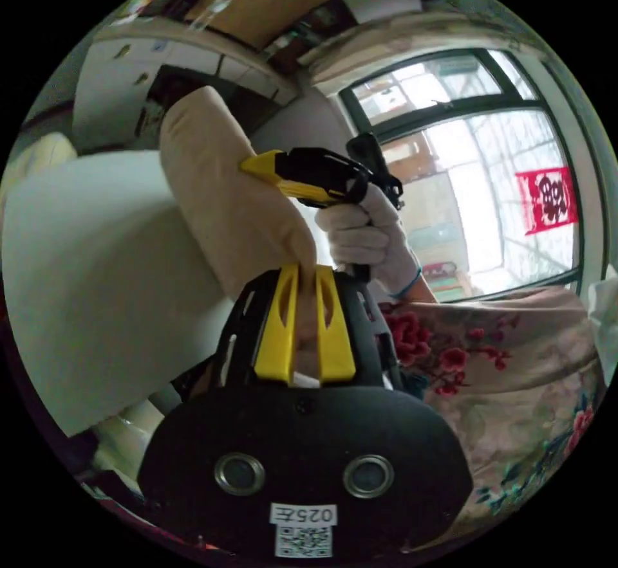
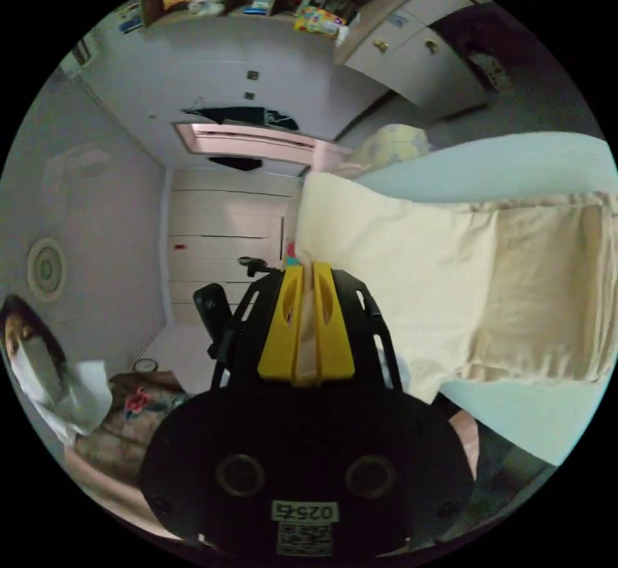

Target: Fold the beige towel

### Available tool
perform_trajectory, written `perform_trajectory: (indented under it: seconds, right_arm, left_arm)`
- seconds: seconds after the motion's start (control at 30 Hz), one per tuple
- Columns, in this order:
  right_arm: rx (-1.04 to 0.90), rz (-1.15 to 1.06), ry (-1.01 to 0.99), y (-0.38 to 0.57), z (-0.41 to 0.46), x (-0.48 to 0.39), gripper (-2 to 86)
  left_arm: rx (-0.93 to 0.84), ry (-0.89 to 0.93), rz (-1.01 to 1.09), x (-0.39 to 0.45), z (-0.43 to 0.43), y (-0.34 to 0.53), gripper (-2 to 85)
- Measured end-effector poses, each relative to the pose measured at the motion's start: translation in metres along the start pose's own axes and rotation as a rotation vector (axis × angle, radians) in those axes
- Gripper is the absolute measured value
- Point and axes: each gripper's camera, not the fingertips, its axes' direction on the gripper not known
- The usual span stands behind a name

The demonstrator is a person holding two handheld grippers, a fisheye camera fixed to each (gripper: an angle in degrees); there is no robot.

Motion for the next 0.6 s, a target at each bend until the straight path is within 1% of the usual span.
perform_trajectory:
  seconds: [0.07,0.1,0.13,0.17,0.23,0.27,0.3,0.33,0.43,0.47,0.53,0.6]
  right_arm:
    - [0.038,-0.064,0.061,0.011,-0.039,-0.008,0.2]
    - [0.058,-0.099,0.180,0.017,-0.064,-0.010,0.2]
    - [0.060,-0.119,0.332,0.022,-0.084,-0.008,0.1]
    - [0.058,-0.119,0.404,0.023,-0.092,-0.005,0.1]
    - [0.042,-0.159,0.649,0.026,-0.113,0.016,0.0]
    - [0.033,-0.161,0.687,0.025,-0.115,0.024,0.0]
    - [0.006,-0.147,0.732,0.021,-0.118,0.045,0.0]
    - [-0.029,-0.128,0.745,0.016,-0.117,0.067,0.0]
    - [-0.082,-0.069,0.705,0.008,-0.121,0.105,-0.1]
    - [-0.080,-0.063,0.687,0.008,-0.124,0.106,-0.1]
    - [-0.017,-0.102,0.606,0.014,-0.144,0.092,-0.1]
    - [0.023,-0.142,0.587,0.022,-0.159,0.075,0.0]
  left_arm:
    - [-0.043,-0.053,0.074,0.030,0.030,-0.020,3.3]
    - [-0.075,-0.081,0.102,0.043,0.059,-0.035,3.4]
    - [-0.111,-0.094,0.095,0.049,0.093,-0.051,3.4]
    - [-0.121,-0.091,0.080,0.050,0.110,-0.060,3.3]
    - [-0.165,-0.085,0.010,0.049,0.182,-0.093,3.3]
    - [-0.183,-0.097,-0.010,0.047,0.201,-0.101,3.2]
    - [-0.231,-0.142,-0.035,0.044,0.238,-0.116,3.1]
    - [-0.274,-0.195,-0.086,0.037,0.272,-0.126,2.9]
    - [-0.336,-0.294,-0.154,0.033,0.325,-0.142,2.1]
    - [-0.336,-0.308,-0.158,0.038,0.329,-0.144,1.9]
    - [-0.281,-0.338,-0.123,0.073,0.325,-0.149,0.8]
    - [-0.237,-0.330,-0.124,0.099,0.319,-0.151,0.5]
